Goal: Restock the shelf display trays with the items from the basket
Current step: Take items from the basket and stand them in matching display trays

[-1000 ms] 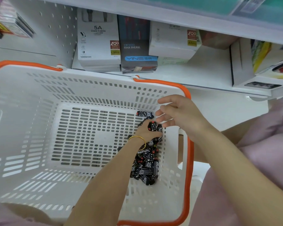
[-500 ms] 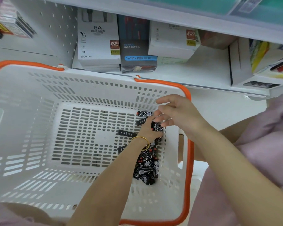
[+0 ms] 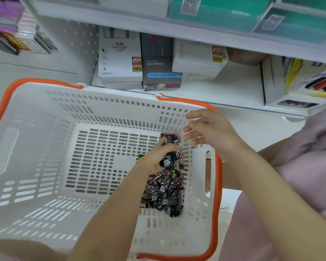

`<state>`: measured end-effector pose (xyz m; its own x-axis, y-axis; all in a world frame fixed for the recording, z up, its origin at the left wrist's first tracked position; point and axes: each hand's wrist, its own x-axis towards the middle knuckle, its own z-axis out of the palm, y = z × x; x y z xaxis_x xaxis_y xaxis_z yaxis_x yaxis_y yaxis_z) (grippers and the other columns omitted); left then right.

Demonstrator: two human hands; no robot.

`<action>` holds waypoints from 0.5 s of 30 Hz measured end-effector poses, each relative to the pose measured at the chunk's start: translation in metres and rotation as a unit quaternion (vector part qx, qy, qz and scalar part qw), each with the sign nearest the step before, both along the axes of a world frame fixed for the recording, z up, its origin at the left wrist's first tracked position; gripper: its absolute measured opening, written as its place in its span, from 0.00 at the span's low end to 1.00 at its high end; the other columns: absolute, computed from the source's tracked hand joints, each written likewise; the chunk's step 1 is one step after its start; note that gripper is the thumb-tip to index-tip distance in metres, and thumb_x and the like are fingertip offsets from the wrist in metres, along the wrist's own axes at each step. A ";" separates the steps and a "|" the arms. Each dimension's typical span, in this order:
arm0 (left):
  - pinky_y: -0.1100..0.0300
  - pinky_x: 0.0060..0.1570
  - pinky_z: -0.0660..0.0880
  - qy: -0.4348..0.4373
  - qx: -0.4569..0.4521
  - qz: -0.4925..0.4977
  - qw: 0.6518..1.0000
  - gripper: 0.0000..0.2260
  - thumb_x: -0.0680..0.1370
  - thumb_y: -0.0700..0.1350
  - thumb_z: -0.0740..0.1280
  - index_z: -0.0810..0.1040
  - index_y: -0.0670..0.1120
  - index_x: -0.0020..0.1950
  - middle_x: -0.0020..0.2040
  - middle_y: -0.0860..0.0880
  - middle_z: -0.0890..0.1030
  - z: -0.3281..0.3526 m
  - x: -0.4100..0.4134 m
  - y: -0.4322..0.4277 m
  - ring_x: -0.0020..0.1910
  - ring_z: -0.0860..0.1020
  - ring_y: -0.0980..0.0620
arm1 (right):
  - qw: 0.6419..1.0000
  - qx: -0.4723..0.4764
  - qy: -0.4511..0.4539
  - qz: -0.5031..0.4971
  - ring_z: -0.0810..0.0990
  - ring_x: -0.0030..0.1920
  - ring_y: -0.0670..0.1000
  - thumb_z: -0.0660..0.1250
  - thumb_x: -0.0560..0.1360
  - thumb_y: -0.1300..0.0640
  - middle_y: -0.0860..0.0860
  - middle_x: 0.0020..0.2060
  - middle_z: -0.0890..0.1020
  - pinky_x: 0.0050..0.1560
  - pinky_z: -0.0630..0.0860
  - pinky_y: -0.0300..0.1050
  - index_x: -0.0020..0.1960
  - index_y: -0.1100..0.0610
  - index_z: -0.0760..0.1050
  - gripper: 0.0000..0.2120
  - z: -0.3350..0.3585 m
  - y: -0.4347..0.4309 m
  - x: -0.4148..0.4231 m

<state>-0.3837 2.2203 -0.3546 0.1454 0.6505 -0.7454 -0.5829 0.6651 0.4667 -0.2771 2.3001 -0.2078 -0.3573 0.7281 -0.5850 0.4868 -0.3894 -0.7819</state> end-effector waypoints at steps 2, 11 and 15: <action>0.57 0.33 0.78 -0.092 0.023 0.072 0.993 0.14 0.73 0.39 0.67 0.73 0.48 0.58 0.50 0.40 0.77 0.019 -0.011 -0.003 0.40 0.80 0.45 | 1.000 0.007 0.013 -0.003 0.80 0.34 0.50 0.59 0.79 0.65 0.55 0.39 0.80 0.32 0.77 0.38 0.58 0.60 0.73 0.10 0.007 0.001 0.001; 0.59 0.31 0.79 -0.106 0.143 0.163 0.971 0.15 0.69 0.41 0.66 0.77 0.42 0.56 0.44 0.41 0.84 0.129 -0.021 -0.005 0.41 0.83 0.47 | 0.999 0.043 0.011 0.031 0.79 0.36 0.51 0.60 0.79 0.62 0.59 0.46 0.80 0.30 0.76 0.39 0.57 0.59 0.74 0.08 0.055 -0.007 0.012; 0.60 0.31 0.78 -0.045 0.194 0.182 0.963 0.18 0.69 0.40 0.65 0.74 0.49 0.58 0.44 0.44 0.83 0.171 -0.018 -0.004 0.37 0.82 0.49 | 0.992 0.023 0.089 0.085 0.81 0.36 0.52 0.67 0.76 0.57 0.57 0.44 0.79 0.32 0.80 0.43 0.54 0.57 0.74 0.08 0.085 -0.021 0.022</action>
